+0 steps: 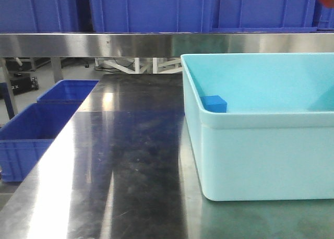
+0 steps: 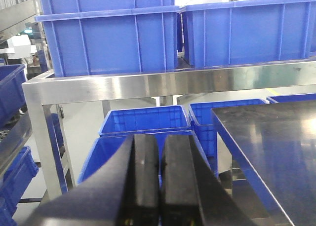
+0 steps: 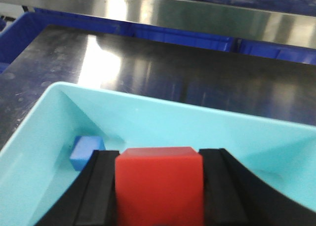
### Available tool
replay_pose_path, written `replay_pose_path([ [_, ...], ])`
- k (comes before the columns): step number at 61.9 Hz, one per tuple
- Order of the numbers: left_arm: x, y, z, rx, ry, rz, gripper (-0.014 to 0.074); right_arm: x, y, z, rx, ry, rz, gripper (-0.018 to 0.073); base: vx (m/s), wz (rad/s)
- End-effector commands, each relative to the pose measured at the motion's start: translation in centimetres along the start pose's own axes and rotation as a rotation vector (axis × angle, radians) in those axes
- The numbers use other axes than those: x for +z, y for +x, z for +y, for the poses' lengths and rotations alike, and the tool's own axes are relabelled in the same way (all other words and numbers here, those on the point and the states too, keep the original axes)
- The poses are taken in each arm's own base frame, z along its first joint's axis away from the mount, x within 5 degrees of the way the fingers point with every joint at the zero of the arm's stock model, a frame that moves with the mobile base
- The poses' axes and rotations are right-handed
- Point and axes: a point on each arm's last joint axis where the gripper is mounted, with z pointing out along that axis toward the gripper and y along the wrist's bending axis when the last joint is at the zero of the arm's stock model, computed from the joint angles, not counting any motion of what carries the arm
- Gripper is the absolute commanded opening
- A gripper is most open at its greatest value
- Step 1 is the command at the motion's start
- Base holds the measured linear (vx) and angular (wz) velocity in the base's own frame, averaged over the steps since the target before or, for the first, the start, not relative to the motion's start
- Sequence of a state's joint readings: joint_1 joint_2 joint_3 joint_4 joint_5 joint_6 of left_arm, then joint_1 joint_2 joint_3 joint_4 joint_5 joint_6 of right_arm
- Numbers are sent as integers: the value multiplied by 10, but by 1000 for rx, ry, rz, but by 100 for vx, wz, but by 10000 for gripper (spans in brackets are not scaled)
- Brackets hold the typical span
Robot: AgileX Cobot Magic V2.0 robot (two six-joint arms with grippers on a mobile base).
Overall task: Pick red cube and place on left shelf
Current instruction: 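Lift the red cube out of the tub with the right gripper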
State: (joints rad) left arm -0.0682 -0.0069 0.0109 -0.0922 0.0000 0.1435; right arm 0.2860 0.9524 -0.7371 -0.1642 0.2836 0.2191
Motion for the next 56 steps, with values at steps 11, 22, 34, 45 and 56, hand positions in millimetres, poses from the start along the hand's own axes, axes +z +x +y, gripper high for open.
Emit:
replay_pose_path([
  [11,1,1,1,-5,-7,-53,106,-45,28,-20,21,85,-213,57,0,-3],
  [22,1,1,1,-5,-7,-53,106,-64,49,-27,37,142,-254,57,-1,-4],
  [34,1,1,1,-5,-7,-53,106,-69,52,-27,38,147,-272,57,-1,-8],
  [45,1,1,1,-5,-7,-53,106,-68,53,-27,38,148,-265,57,0,0],
  [56,1,1,1,-5,-7,-53,106,-68,53,-27,38,148,-265,57,0,0],
])
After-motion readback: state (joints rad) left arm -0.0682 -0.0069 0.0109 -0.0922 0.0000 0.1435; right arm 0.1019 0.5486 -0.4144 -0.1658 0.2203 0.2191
